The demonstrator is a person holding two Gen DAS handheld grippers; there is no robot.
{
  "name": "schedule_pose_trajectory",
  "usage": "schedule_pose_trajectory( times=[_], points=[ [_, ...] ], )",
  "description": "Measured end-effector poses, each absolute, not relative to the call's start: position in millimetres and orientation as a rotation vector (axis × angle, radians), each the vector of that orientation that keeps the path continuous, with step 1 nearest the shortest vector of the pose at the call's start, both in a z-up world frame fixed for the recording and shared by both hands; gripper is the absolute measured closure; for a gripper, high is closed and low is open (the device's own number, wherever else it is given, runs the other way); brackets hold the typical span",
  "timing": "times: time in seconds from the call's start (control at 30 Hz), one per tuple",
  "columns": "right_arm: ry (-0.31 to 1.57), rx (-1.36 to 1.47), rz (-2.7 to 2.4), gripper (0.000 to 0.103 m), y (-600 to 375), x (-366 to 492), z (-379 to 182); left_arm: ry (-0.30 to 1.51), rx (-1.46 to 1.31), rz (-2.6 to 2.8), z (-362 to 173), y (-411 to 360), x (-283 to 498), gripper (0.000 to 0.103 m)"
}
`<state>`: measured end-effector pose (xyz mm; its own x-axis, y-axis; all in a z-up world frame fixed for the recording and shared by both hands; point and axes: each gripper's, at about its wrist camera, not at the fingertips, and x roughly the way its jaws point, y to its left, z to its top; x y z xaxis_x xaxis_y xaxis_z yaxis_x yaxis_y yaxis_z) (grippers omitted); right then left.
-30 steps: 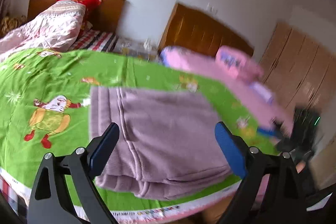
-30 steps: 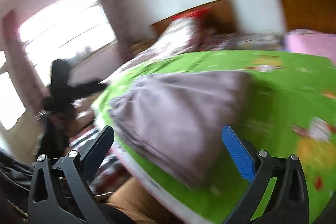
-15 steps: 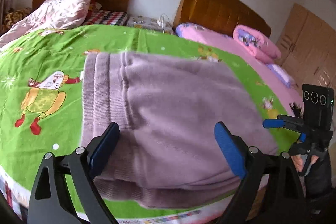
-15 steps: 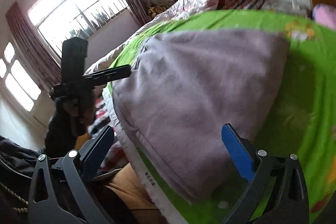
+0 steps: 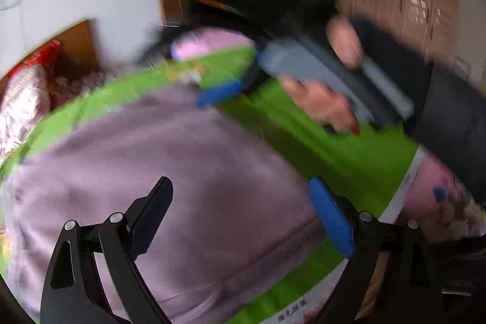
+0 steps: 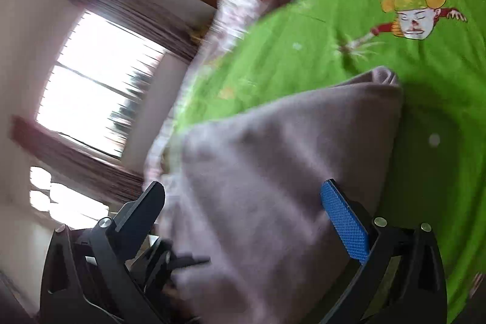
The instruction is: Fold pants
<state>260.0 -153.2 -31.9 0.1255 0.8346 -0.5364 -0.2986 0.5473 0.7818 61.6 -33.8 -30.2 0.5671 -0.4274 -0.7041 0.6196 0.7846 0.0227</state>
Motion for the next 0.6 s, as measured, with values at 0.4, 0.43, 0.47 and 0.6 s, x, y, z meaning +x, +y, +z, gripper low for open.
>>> schedule_pose_trajectory(
  times=[0.4, 0.43, 0.47, 0.6],
  points=[
    [1.013, 0.573, 0.775, 0.004, -160, 288, 9, 0.749, 0.285, -0.646, -33, -29, 63, 0.01],
    [1.005, 0.569, 0.815, 0.004, -158, 277, 12, 0.742, 0.29, -0.641, -33, -30, 62, 0.01],
    [1.018, 0.554, 0.864, 0.004, -154, 267, 12, 0.74, 0.292, -0.639, -33, -30, 61, 0.01],
    [1.187, 0.444, 0.895, 0.004, -120, 259, -29, 0.736, 0.289, -0.632, -34, -32, 58, 0.01]
  ],
)
